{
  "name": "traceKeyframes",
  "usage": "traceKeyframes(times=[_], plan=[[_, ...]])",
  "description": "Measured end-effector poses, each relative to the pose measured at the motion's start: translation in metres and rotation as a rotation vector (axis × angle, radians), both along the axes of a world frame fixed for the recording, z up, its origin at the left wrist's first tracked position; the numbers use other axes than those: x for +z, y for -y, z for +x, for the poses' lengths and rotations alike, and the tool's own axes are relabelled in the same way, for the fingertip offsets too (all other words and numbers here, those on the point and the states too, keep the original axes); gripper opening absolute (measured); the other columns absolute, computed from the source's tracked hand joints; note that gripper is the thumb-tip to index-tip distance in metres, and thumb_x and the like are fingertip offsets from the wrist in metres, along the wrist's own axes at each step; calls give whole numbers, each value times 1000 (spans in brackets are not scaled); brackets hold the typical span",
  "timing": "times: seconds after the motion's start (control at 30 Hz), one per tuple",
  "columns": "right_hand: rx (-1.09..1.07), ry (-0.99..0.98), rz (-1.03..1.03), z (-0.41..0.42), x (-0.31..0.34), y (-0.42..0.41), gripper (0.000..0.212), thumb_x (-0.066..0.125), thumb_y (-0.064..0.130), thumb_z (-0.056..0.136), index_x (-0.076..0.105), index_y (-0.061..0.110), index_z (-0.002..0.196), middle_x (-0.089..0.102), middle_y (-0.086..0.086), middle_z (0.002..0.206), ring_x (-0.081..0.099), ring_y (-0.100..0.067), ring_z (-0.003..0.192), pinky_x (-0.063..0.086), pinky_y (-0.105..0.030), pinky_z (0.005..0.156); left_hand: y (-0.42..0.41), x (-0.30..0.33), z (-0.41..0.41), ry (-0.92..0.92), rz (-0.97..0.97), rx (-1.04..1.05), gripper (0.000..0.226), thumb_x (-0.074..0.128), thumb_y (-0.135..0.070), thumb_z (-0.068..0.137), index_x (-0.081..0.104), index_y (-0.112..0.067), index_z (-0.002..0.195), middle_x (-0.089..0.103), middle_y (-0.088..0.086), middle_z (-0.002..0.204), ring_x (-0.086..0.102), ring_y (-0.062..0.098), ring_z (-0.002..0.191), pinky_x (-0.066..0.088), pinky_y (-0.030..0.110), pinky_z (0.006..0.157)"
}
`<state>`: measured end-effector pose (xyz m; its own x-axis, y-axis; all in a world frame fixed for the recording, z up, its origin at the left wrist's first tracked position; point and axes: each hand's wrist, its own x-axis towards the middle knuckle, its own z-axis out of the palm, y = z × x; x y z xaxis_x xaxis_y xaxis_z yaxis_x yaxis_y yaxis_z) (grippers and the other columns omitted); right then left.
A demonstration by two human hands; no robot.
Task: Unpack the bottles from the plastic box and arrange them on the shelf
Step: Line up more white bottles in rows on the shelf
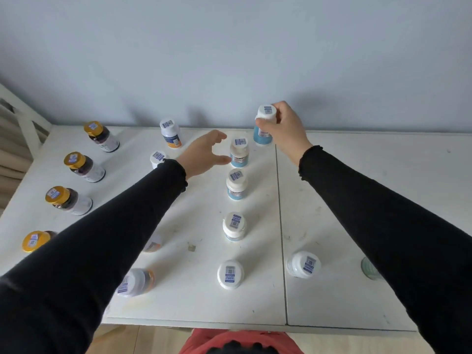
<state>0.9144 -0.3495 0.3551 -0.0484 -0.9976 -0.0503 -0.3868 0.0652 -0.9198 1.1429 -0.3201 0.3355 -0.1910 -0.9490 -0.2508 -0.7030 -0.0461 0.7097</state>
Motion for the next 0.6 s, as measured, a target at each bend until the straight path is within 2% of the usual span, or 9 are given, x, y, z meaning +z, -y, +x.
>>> traceKeyframes(times=[0.1,0.17,0.3,0.4,0.47,0.6], plan=[[63,-123,19,19,-5,24,36,71,30,82,56,15,111,66,-1,106,64,-20,99,52,-35,82,-8,11,14,357,-82,-116,58,72,-30,88,50,-23,141,51,3,139,43,24,130,38,36,104],[112,-201,23,32,-10,37,35,70,27,82,55,13,111,66,-3,108,63,-24,100,50,-34,80,-13,14,17,479,-116,-162,56,70,-32,89,51,-22,140,51,5,138,41,26,129,39,39,104],[138,-243,44,48,-19,54,41,75,30,78,54,13,108,65,-5,104,63,-25,95,52,-41,84,-25,13,19,495,-149,-159,52,69,-35,89,53,-24,137,53,3,137,41,25,129,40,43,104],[145,-283,70,50,-27,55,43,77,30,75,52,12,106,61,-1,95,60,-22,86,50,-36,75,-33,10,19,493,-150,-132,49,68,-40,89,54,-27,134,55,1,134,43,24,127,43,45,101],[134,-282,67,49,-32,55,49,80,33,73,52,11,107,61,0,95,61,-22,87,49,-36,75,-38,10,19,497,-145,-114,48,66,-42,89,54,-28,134,54,-1,133,44,22,127,44,43,98],[128,-196,92,44,-25,51,63,82,46,73,53,13,117,61,1,108,60,-16,95,45,-26,75,-49,12,20,490,-137,-96,49,66,-42,90,53,-28,135,55,-1,133,44,22,128,43,43,100]])
